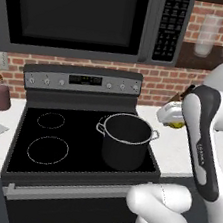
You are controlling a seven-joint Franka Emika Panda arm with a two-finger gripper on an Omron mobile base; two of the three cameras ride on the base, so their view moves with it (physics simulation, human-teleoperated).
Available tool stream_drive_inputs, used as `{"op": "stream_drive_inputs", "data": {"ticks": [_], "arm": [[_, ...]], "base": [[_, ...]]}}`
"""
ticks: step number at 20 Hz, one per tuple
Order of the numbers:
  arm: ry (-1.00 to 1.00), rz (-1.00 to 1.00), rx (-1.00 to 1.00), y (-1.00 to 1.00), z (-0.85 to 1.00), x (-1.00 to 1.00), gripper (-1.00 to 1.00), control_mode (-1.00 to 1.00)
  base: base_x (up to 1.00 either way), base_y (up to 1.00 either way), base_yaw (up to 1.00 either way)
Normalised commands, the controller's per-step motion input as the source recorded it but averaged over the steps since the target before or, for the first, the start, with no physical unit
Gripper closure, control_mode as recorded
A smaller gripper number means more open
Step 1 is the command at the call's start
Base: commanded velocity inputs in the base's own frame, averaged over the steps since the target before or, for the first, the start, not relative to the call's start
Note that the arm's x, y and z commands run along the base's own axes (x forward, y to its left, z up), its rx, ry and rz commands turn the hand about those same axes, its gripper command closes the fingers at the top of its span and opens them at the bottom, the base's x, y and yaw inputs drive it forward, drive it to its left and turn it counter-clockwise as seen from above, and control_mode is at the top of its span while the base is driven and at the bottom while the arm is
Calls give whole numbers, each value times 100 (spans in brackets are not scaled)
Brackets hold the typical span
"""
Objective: Put the lemon and lemon in the pot. Retrieve the spatula and lightly stir the vegetables in the pot.
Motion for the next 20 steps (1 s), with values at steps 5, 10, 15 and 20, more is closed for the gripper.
{"op": "stream_drive_inputs", "data": {"ticks": [5, 10, 15, 20], "arm": [[3, -3, 0, 54, -51, 42, 100, -100], [19, 0, 0, 23, -40, 48, 100, -100], [17, 0, 0, 0, -45, 46, 100, -100], [5, 0, 4, 2, -38, 41, 100, -100]], "base": [[0, 0, 0], [0, 0, 0], [0, 0, 0], [0, 0, 0]]}}
